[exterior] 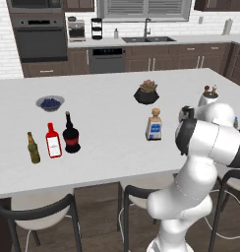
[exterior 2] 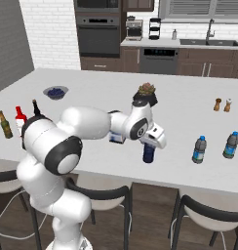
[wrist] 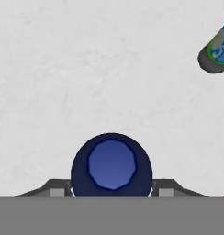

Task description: Move the plastic bottles in the middle to the plastics group, and the glass bottles in the middle to the glass group.

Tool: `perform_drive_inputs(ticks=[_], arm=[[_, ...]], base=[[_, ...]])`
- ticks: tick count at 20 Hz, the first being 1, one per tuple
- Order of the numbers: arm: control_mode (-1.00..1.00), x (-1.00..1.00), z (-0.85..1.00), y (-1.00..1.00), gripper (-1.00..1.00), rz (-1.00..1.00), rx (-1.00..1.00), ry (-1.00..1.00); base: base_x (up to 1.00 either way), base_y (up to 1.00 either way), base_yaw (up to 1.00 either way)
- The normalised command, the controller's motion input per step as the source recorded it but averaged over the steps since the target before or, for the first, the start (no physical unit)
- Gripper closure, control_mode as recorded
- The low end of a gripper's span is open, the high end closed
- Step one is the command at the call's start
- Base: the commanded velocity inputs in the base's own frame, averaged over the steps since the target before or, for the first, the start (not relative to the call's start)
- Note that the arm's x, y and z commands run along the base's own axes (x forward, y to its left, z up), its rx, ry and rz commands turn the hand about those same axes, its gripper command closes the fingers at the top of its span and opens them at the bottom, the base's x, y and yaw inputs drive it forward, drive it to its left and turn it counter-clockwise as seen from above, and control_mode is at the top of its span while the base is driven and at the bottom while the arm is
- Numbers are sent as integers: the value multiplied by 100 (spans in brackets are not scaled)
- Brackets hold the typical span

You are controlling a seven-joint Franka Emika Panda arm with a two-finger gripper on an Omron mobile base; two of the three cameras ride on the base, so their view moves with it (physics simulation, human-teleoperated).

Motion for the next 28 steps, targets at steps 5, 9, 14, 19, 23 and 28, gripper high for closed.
perform_drive_inputs(ticks=[5, 9, 14, 19, 23, 28], arm=[[-100, 13, 12, -45, 100, -16, 0, -2], [-100, 17, 9, -8, 100, -4, 0, -1], [-100, 15, 0, 0, 100, 0, 0, -3], [-100, 14, 0, -5, 100, -3, 0, -8], [-100, 13, 0, -21, 100, -8, 0, -8], [-100, 17, 0, -35, 100, -12, 0, -3]], base=[[0, 0, 0], [0, 0, 0], [0, 0, 0], [0, 0, 0], [0, 0, 0], [0, 0, 0]])
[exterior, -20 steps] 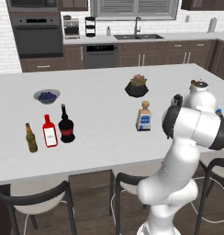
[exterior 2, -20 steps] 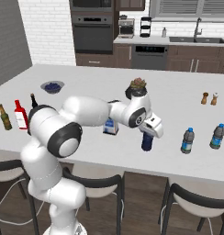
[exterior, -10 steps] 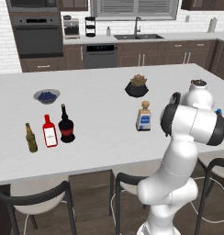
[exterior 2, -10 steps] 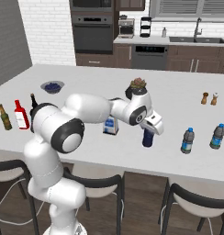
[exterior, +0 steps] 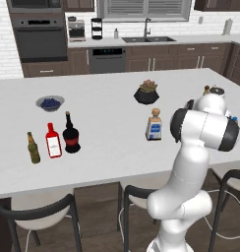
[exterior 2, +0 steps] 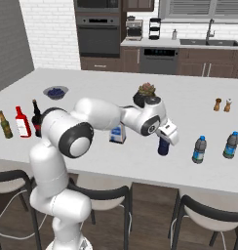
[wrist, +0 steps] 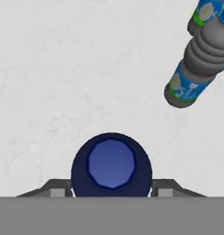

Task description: Move the plastic bottles in the middle to the plastics group, and the glass bottles in the middle to the glass group.

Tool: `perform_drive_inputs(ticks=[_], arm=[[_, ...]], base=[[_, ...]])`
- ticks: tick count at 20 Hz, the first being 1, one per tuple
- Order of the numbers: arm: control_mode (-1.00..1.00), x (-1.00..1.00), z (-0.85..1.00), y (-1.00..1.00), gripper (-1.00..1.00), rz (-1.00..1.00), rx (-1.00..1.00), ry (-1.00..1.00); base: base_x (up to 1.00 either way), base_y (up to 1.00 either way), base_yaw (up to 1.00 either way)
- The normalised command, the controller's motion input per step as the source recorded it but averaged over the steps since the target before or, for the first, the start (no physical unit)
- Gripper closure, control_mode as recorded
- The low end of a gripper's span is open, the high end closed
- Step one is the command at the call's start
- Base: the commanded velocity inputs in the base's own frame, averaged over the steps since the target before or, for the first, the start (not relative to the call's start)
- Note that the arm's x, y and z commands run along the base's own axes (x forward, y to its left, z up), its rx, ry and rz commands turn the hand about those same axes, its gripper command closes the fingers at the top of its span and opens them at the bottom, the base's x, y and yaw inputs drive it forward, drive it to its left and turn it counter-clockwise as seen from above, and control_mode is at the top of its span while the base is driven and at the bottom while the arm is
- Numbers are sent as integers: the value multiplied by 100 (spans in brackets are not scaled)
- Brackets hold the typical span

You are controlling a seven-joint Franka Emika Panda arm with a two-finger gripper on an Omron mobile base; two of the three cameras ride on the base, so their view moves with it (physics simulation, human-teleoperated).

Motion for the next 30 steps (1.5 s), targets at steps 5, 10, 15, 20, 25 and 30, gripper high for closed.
perform_drive_inputs(ticks=[5, 10, 15, 20, 25, 30], arm=[[-100, 13, 0, -49, 100, -13, 1, 0], [-100, 8, 0, -48, 100, -12, 2, 0], [-100, 1, 0, -42, 100, -9, 3, 0], [-100, 0, -8, -4, 100, -1, 0, 1], [-100, 0, -18, 0, 100, 0, 0, 1], [-100, 0, -37, 1, 100, 0, 0, 5]], base=[[0, 0, 0], [0, 0, 0], [0, 0, 0], [0, 0, 0], [0, 0, 0], [0, 0, 0]])
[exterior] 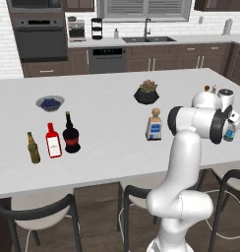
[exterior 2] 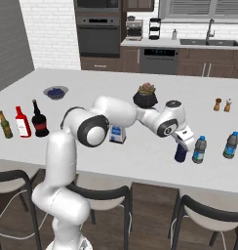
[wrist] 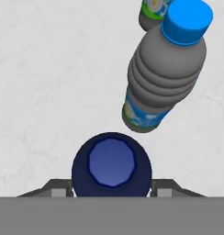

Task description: Move the plastic bottles in the middle to the plastics group, and the glass bottles in the middle to the glass group.

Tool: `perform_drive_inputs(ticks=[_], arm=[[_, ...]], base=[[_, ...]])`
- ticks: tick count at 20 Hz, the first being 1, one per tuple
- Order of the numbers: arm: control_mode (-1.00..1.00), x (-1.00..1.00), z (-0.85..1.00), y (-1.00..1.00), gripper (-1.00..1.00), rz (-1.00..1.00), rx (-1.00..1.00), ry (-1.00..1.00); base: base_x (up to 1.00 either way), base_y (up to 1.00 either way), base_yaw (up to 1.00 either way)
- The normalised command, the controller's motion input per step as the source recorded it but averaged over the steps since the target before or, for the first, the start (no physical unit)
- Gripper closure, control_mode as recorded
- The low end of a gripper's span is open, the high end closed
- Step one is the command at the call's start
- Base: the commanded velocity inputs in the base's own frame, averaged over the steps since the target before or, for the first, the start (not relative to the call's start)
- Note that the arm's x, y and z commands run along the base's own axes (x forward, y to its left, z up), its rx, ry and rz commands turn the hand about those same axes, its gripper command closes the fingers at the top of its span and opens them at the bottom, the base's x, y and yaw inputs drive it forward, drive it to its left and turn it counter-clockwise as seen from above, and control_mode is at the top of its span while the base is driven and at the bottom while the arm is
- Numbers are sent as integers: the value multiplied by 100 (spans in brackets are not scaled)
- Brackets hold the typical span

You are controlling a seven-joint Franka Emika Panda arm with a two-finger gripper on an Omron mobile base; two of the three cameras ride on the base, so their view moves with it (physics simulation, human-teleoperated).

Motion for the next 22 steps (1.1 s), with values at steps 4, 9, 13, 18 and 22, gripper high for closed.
perform_drive_inputs(ticks=[4, 9, 13, 18, 22], arm=[[-100, 0, -48, 0, 100, 0, 0, 1], [-100, 0, -30, 0, 100, 0, 0, 0], [-100, 0, 0, 0, 100, 0, 0, 0], [-100, 0, 0, 0, -100, 0, 0, 0], [-100, 0, 0, 0, -100, 0, 0, 0]], base=[[0, 0, 0], [0, 0, 0], [0, 0, 0], [0, 0, 0], [0, 0, 0]])
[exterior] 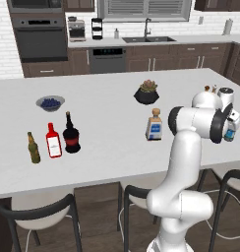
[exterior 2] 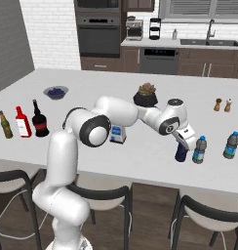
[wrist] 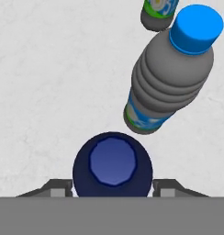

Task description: Move the plastic bottles in the middle to the plastics group, and the glass bottles in the middle to the glass group.

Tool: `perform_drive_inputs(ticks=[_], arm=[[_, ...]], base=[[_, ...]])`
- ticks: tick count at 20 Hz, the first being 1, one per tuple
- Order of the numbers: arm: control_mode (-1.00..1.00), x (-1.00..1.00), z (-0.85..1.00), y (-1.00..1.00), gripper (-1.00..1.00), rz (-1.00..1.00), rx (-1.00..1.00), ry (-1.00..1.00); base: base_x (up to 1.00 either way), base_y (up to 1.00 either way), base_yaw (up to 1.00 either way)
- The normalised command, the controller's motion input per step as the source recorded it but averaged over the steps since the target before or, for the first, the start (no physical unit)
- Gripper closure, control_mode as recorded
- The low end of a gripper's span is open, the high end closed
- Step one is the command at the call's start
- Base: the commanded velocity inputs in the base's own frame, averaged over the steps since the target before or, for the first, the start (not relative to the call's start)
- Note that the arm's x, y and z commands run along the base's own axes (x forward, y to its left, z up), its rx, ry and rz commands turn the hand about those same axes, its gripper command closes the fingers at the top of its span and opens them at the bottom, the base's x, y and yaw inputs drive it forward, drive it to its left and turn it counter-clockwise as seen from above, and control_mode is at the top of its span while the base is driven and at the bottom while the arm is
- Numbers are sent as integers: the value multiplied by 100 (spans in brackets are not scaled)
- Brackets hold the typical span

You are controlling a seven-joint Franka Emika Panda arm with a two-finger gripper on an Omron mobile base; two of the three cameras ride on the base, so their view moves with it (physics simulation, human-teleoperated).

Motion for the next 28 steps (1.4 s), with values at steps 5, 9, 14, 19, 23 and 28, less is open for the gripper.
perform_drive_inputs(ticks=[5, 9, 14, 19, 23, 28], arm=[[-100, 0, 0, 0, -100, 0, 0, 0], [-100, 0, 10, 0, -100, 0, -1, 0], [-100, -9, 35, 0, -100, 0, 0, -6], [-100, -23, 50, 0, -100, 0, 0, -8], [-100, -30, 60, 27, -100, 4, 0, -1], [-100, -20, 40, 78, -100, 21, 0, 0]], base=[[0, 0, 0], [0, 0, 0], [0, 0, 0], [0, 0, 0], [0, 0, 0], [0, 0, 0]])
